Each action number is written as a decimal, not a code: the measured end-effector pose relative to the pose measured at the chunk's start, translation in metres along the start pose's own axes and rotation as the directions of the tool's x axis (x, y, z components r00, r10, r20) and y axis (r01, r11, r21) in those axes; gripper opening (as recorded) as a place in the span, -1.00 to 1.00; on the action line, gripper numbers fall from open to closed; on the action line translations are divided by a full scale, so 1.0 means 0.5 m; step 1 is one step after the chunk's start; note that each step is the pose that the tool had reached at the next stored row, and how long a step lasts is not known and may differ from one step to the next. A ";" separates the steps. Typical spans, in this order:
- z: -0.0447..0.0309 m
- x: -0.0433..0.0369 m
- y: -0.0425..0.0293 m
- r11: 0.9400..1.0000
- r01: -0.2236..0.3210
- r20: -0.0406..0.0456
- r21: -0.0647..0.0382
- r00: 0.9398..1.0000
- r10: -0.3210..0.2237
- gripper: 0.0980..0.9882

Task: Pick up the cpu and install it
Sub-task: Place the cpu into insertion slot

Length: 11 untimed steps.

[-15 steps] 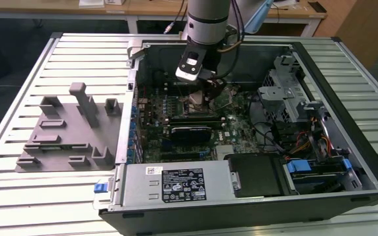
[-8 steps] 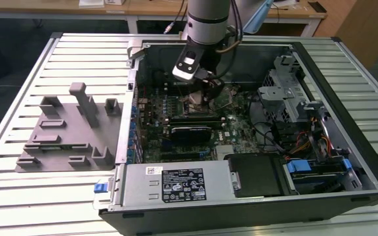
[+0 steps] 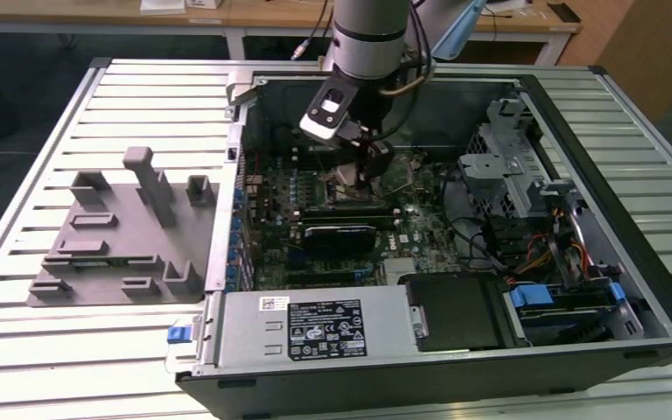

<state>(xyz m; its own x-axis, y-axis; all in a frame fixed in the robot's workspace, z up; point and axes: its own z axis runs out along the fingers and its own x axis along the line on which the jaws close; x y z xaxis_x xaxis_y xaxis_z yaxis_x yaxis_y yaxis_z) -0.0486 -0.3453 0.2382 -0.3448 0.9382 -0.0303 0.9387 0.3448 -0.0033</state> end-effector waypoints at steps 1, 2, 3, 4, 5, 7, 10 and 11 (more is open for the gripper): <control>0.000 0.000 0.000 1.000 -0.013 0.000 0.000 1.000 0.013 0.00; 0.000 0.000 0.000 1.000 -0.027 0.000 0.001 1.000 0.027 0.00; 0.000 0.000 0.000 0.999 -0.040 0.000 0.001 0.999 0.040 0.00; 0.000 0.000 0.000 0.999 -0.055 0.000 0.002 0.999 0.055 0.00; 0.000 0.000 0.000 0.998 -0.068 0.000 0.002 0.998 0.068 0.00; 0.000 0.000 0.000 0.995 -0.096 0.000 0.003 0.995 0.096 0.00; 0.000 0.000 0.000 0.990 -0.138 0.000 0.004 0.990 0.138 0.00; 0.001 0.000 0.000 0.988 -0.153 0.000 0.005 0.988 0.153 0.00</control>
<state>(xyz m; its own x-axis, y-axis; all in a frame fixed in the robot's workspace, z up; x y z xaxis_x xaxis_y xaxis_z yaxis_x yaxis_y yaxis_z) -0.0486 -0.3453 0.2379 -0.1975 0.9798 -0.0303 0.9803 0.1975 -0.0033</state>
